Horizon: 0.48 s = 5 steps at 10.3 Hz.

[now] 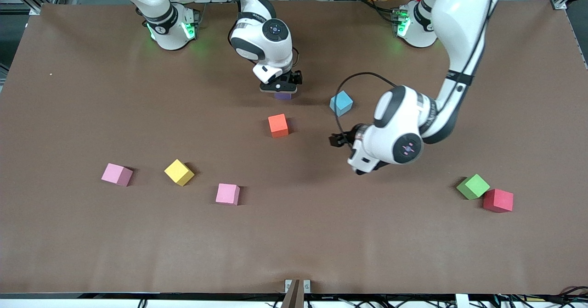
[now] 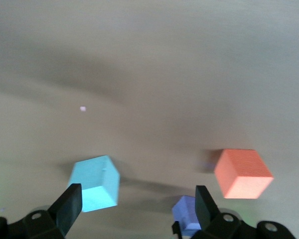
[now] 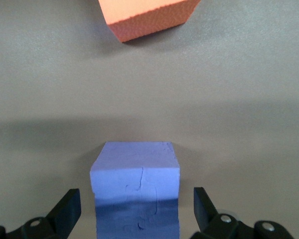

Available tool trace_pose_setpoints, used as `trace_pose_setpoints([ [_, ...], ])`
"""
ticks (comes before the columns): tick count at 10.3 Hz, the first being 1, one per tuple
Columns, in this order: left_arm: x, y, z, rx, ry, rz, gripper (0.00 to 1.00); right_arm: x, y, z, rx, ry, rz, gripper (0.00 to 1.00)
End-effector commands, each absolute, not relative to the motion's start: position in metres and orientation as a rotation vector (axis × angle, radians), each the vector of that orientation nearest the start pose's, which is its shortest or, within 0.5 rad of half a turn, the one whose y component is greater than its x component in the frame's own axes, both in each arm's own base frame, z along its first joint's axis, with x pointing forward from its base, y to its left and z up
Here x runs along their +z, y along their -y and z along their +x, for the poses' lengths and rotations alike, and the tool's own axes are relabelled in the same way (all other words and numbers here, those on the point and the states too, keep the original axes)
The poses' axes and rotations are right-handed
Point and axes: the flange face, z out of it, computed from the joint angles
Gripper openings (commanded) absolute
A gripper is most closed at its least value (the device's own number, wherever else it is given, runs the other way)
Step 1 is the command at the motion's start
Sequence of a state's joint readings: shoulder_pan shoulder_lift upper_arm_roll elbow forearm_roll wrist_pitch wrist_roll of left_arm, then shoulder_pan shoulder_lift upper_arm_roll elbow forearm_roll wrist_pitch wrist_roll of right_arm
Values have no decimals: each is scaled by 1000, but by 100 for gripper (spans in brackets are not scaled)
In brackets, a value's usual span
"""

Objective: Arrange blocks into number 1

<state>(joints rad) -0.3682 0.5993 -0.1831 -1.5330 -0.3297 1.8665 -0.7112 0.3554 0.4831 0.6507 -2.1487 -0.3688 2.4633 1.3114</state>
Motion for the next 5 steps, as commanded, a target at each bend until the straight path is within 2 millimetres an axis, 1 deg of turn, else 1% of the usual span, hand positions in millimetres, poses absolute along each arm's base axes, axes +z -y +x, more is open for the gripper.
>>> trace_pose_setpoints([
  [1,314,371,579,608,531,-3231,100,228,-487,314,65,-119,-3132,100],
  [2,316,376,582,578,608,-3248,100,238,-489,325,46,-128,-3130,100],
  [3,313,384,585,545,791,-3237,100,251,-492,341,24,-138,-3126,100],
  [4,309,404,576,530,824,-3236,100,261,-492,354,8,-94,-3125,100],
  [5,308,405,576,527,807,-3241,100,265,-487,368,-3,-37,-3133,100],
])
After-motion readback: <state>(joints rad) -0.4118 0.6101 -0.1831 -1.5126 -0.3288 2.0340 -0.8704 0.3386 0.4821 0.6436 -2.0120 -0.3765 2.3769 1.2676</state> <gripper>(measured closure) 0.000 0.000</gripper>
